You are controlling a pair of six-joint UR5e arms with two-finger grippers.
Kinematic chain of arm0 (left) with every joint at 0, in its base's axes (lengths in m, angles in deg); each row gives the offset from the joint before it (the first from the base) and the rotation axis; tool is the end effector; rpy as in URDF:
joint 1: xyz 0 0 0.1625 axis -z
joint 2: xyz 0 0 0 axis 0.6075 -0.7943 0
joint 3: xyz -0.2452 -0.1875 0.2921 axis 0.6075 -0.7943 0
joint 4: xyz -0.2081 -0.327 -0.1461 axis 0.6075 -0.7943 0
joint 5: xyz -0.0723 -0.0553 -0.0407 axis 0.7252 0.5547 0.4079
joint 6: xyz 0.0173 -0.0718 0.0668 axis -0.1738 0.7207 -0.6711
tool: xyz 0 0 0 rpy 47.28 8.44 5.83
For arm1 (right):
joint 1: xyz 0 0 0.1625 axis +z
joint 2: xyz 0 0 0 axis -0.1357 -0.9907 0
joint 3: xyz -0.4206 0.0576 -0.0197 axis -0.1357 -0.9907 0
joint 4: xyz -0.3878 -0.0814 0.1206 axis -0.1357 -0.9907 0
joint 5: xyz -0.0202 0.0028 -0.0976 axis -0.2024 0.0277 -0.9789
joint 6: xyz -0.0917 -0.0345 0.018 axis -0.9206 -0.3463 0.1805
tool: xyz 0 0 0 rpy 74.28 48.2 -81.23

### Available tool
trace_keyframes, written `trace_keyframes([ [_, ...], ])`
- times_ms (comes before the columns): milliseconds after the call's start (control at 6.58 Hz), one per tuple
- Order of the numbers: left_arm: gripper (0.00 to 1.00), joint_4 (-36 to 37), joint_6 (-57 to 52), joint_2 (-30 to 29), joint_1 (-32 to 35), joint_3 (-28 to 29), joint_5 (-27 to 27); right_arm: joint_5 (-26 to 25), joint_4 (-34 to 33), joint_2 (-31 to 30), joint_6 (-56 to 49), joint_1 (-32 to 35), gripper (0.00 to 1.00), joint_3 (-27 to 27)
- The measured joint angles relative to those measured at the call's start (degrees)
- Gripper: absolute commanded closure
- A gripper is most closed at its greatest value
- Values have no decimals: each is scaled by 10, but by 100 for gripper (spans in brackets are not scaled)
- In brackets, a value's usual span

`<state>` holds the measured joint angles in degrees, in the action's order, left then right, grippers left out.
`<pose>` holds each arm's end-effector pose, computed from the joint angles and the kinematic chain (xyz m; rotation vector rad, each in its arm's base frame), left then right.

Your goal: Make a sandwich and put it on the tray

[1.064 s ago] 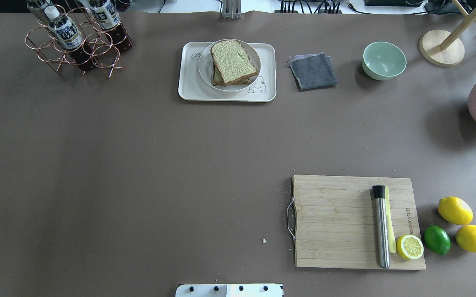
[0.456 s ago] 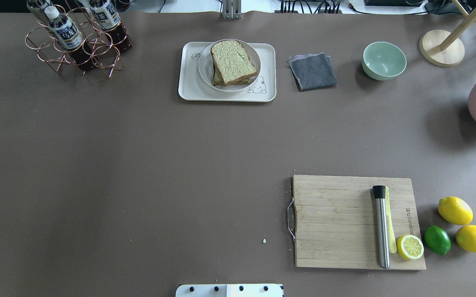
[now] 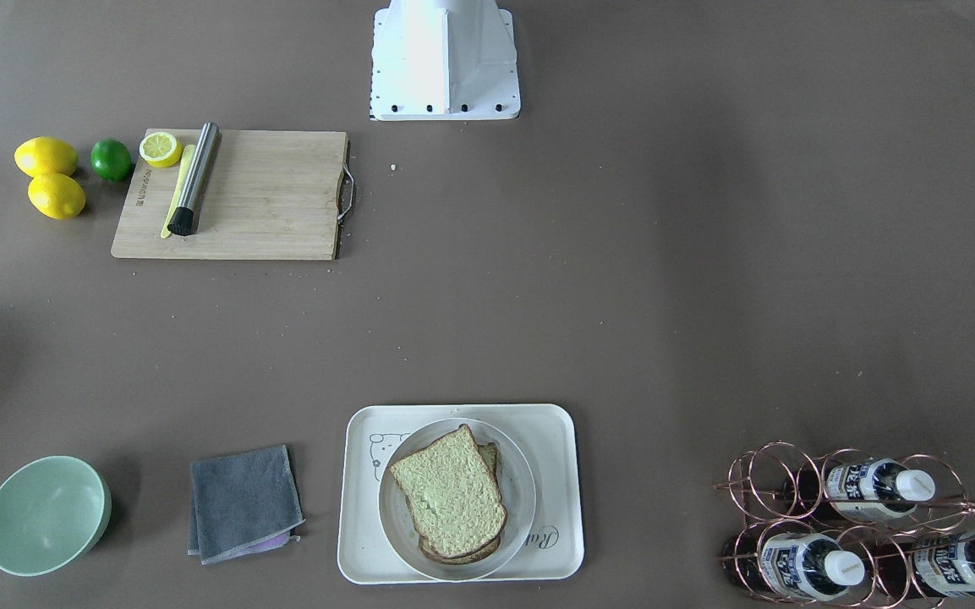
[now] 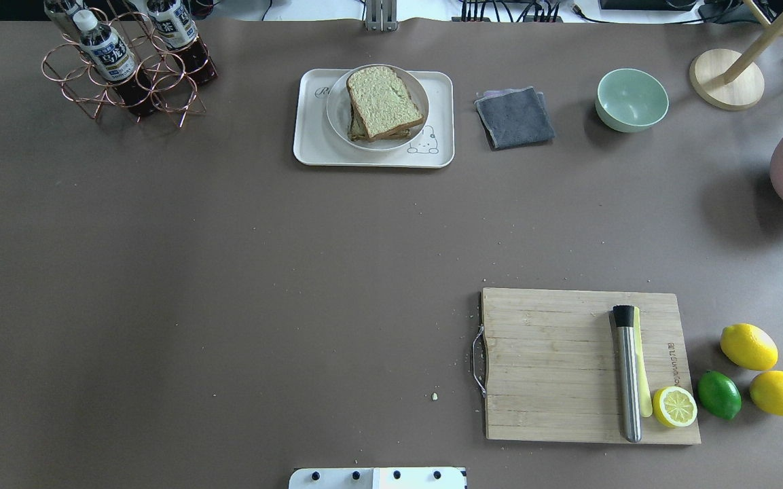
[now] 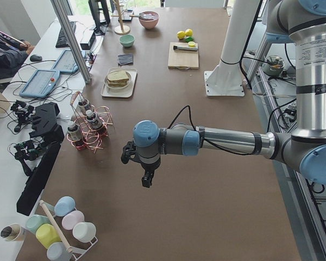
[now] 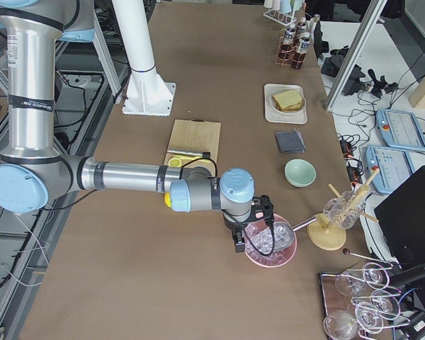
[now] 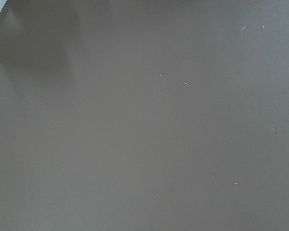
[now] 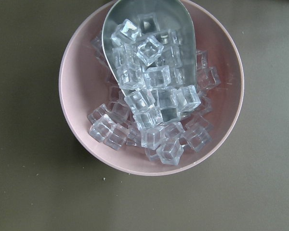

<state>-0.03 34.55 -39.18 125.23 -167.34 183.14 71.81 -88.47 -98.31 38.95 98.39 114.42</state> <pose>-0.0451 -0.4408 0.6172 0.1001 0.7963 0.2289 0.0689 -0.4559 0.6590 0.1327 -0.7606 -0.1082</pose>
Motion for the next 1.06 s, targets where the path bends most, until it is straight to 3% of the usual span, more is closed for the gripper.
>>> trace_keyframes([
  [304, 3, -17, 0, 10, 0, 2, 0, 3, 0, -3, 2, 4, 0, -2],
  [760, 3, -118, 4, 61, 5, 11, 1, 5, -5, -10, 4, 5, 0, 7],
  [1064, 3, -129, 5, 62, 16, 6, 0, 0, -11, -13, 5, 7, 0, 15],
])
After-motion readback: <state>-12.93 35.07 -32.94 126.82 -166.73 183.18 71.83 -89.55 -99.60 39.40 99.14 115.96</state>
